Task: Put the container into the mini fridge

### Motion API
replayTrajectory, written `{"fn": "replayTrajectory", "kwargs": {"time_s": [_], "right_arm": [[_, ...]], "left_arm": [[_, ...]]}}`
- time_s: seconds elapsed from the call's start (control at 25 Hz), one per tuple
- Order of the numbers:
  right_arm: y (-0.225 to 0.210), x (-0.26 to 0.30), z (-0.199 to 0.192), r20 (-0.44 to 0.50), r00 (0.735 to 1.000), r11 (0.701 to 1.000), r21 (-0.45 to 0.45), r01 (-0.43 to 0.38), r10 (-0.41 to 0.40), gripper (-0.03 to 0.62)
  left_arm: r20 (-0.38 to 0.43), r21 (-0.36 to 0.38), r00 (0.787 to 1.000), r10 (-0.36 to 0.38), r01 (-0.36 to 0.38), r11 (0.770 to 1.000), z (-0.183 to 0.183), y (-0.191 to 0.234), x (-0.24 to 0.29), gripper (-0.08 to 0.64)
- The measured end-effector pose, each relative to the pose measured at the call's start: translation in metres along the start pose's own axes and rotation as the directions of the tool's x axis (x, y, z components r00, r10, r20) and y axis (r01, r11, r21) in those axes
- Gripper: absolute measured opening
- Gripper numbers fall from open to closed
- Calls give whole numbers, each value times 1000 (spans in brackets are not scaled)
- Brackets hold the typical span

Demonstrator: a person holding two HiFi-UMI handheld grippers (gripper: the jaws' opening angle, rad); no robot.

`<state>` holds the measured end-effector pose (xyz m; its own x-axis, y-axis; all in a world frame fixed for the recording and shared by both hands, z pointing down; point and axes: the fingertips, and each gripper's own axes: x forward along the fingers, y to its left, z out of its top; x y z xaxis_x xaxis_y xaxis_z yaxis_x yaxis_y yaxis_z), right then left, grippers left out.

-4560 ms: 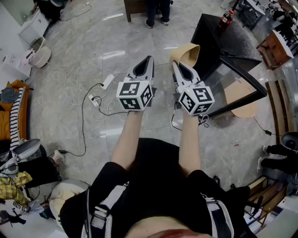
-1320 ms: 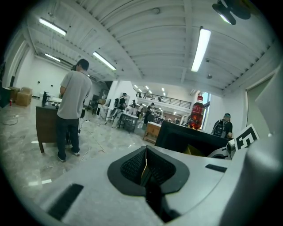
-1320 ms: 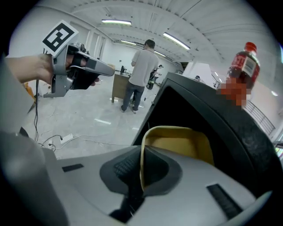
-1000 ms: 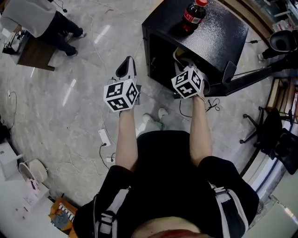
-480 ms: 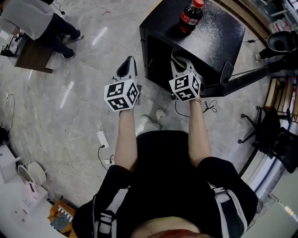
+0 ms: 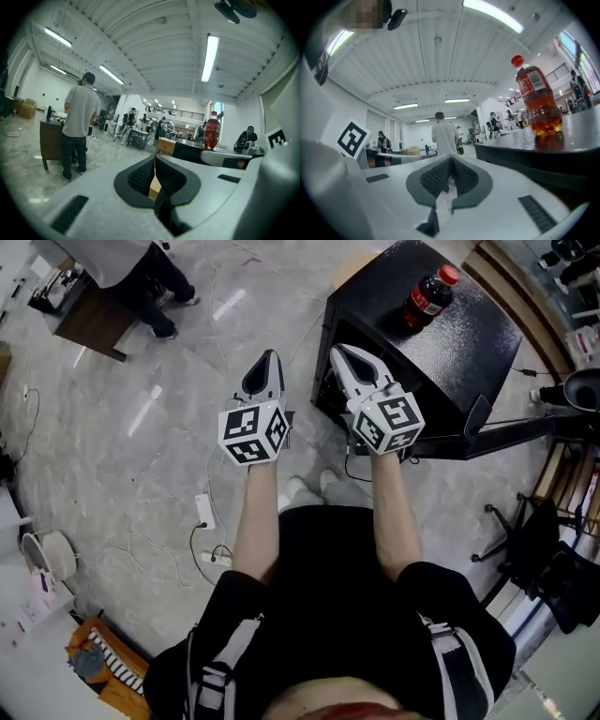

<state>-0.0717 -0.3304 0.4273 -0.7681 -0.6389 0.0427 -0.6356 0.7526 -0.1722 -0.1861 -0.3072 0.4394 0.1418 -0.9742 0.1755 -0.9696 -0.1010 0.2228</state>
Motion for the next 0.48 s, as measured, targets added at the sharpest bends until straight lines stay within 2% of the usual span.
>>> {"fn": "replayTrajectory", "kwargs": {"time_s": [0.2,0.32,0.48], "right_arm": [[18,32,29,82,997,996,87,-16,9,14],[30,50,39,71,997,996,83,-19,13,14],[52,76,45,67,994,994,71,-86,82,12]], "left_arm": [[67,12,989,132,-134,991,23,38,-22,11],[99,15,974,205,-208,978,37,59,-38,10],[144,25,950,276,-282,959,55,81,-55,11]]}}
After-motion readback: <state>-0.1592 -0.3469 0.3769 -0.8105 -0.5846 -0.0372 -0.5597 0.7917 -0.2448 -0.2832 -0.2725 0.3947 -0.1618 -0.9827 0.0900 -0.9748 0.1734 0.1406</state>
